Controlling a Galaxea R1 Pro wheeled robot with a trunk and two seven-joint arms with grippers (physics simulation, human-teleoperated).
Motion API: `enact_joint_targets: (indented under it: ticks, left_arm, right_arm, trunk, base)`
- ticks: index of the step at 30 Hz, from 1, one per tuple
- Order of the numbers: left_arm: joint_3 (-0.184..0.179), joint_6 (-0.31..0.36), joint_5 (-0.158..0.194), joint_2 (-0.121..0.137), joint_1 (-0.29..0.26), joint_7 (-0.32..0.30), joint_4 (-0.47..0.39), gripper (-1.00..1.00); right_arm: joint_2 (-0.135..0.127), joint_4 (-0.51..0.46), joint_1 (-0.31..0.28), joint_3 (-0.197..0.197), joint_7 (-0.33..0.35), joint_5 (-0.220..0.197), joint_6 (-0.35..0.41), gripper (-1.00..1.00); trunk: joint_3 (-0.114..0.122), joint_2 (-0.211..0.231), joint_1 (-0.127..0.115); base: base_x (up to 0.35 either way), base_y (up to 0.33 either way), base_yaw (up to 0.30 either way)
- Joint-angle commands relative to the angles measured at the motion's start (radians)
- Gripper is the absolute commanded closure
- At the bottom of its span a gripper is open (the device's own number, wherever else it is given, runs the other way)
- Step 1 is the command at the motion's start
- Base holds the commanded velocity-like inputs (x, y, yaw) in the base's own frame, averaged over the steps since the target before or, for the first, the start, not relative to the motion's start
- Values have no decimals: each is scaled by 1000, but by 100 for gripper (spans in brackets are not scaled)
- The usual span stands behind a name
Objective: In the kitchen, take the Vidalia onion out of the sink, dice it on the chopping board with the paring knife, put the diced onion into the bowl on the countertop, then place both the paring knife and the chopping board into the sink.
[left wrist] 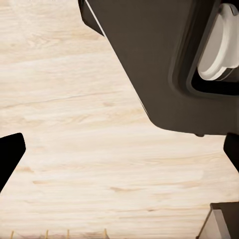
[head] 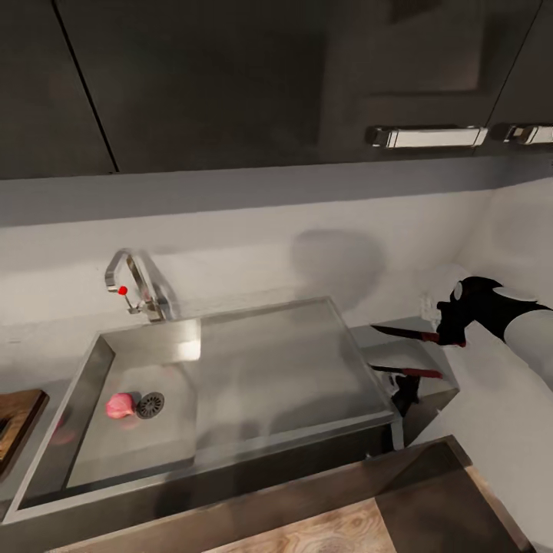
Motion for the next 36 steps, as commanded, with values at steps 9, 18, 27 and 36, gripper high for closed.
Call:
enact_joint_targets:
  ticks: [9,18,27,36]
  left_arm:
    - [7,4,0,0,0,2,-2,-100]
    - [7,4,0,0,0,2,-2,-100]
    - [7,4,0,0,0,2,-2,-100]
    - [7,4,0,0,0,2,-2,-100]
  right_arm:
    - [-1,-10,0,-74,1,4,11,100]
    - [0,-32,0,-78,-12,4,13,100]
    - [1,-90,0,-113,-35,4,17,100]
    - [1,-95,0,-125,-37,4,18,100]
  trunk:
    - [6,-2,1]
    - [9,-2,1]
    - [11,-2,1]
    - [14,-2,1]
  base:
    - [-3,3,0]
    - [0,0,0]
    - [-36,83,0]
    - [-118,228,0]
